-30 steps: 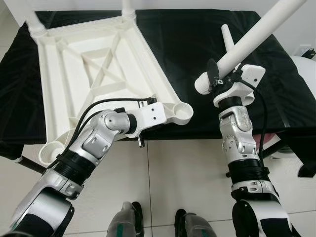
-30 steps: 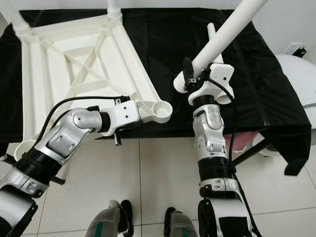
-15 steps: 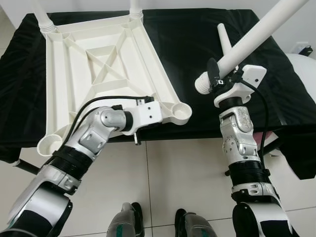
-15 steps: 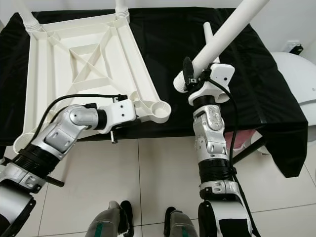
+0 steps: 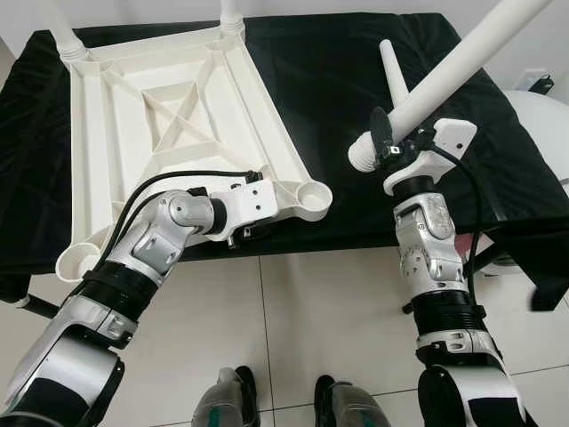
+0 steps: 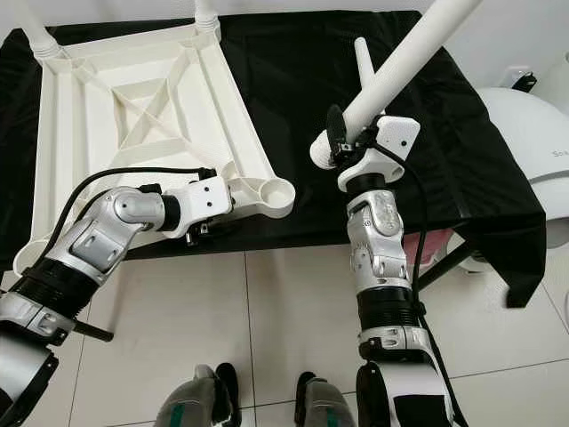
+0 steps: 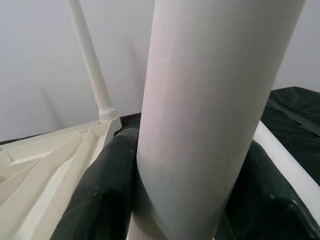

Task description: Building children table

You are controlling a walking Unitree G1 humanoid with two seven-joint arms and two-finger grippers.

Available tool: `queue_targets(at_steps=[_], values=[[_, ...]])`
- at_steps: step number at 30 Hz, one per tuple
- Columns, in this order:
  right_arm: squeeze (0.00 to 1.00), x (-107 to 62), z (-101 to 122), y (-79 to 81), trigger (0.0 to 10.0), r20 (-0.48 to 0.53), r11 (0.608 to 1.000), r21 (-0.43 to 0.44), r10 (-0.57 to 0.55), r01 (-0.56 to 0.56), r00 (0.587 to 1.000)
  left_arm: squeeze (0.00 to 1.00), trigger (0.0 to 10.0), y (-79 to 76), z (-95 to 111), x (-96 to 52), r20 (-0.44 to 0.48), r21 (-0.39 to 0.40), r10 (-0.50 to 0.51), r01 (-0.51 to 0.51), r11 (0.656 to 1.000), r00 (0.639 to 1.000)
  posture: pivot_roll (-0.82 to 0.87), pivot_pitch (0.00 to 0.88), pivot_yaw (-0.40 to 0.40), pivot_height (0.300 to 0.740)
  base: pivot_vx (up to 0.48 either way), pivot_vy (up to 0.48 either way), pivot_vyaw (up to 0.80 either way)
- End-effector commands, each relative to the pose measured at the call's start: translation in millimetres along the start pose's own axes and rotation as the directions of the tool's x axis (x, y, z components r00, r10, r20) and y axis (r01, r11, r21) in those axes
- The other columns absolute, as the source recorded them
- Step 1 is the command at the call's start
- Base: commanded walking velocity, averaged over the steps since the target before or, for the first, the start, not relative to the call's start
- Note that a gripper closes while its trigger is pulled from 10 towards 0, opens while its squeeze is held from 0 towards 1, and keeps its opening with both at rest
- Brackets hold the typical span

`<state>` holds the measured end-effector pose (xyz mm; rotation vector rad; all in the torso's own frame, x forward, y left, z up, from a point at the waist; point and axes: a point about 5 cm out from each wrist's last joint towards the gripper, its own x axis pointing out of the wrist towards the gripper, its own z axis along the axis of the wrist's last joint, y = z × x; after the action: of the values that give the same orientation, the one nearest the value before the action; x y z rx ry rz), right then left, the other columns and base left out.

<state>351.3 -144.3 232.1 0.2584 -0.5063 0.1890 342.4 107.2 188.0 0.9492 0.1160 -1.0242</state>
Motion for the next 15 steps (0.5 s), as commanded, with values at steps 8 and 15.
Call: queue_targets(at_steps=[8,15], values=[[0.0,-3.0,0.6,2.5,10.0,-0.007,0.999,-0.003,0.044,-0.044,0.999,0.0,10.0,3.2,-7.7,-2.9,0.001,-0.175,0.04,-0.039,0.984,0.999,-0.07,0.184,0.012,0.74,0.0,0.0,0.0],[0.0,-1.7,1.1,2.9,10.0,-0.008,0.999,0.001,0.049,-0.049,0.999,0.0,10.0,15.0,6.6,-12.7,0.091,-0.272,0.072,-0.044,0.961,0.993,-0.07,0.187,0.012,0.74,0.0,0.0,0.0]])
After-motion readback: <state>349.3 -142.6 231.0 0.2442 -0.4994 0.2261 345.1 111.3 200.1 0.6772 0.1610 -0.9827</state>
